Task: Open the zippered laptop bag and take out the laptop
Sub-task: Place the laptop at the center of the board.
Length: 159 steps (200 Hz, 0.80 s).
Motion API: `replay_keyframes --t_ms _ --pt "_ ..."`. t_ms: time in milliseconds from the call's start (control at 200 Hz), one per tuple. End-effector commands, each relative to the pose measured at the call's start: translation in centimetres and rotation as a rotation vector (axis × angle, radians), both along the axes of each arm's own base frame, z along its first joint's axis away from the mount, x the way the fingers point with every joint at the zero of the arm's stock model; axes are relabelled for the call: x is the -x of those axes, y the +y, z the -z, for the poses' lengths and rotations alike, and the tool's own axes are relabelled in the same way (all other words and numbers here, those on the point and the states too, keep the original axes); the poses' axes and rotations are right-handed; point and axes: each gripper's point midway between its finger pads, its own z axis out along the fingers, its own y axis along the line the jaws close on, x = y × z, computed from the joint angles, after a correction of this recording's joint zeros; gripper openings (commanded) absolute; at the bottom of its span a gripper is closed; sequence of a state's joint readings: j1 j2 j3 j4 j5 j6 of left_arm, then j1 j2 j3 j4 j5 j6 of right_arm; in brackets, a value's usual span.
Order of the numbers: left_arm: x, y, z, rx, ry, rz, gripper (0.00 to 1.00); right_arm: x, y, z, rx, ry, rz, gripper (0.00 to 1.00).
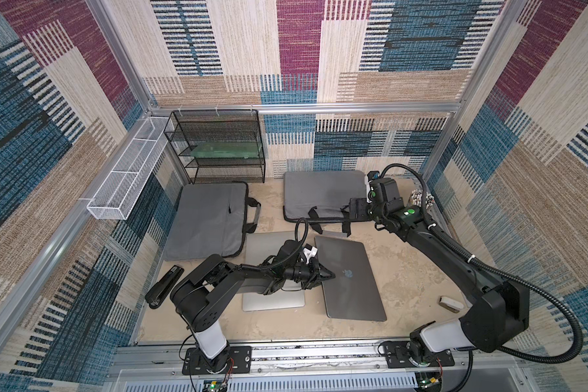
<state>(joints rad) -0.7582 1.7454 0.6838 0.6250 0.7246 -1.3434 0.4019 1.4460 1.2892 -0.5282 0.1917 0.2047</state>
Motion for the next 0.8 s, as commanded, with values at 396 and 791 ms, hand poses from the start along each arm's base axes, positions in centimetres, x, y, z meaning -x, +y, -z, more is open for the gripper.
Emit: replay_keyframes --t_ms 396,791 --pt "1.2 -2.4 2.1 0.001 0.159 0.043 0.12 0.1 0.5 0.0 -0.045 -0.017 -0.018 0.95" --pt "1.7 -1.8 3.2 -0.028 0.198 0.019 0.28 0.4 0.4 0.4 -0.056 -0.016 -0.019 0.95"
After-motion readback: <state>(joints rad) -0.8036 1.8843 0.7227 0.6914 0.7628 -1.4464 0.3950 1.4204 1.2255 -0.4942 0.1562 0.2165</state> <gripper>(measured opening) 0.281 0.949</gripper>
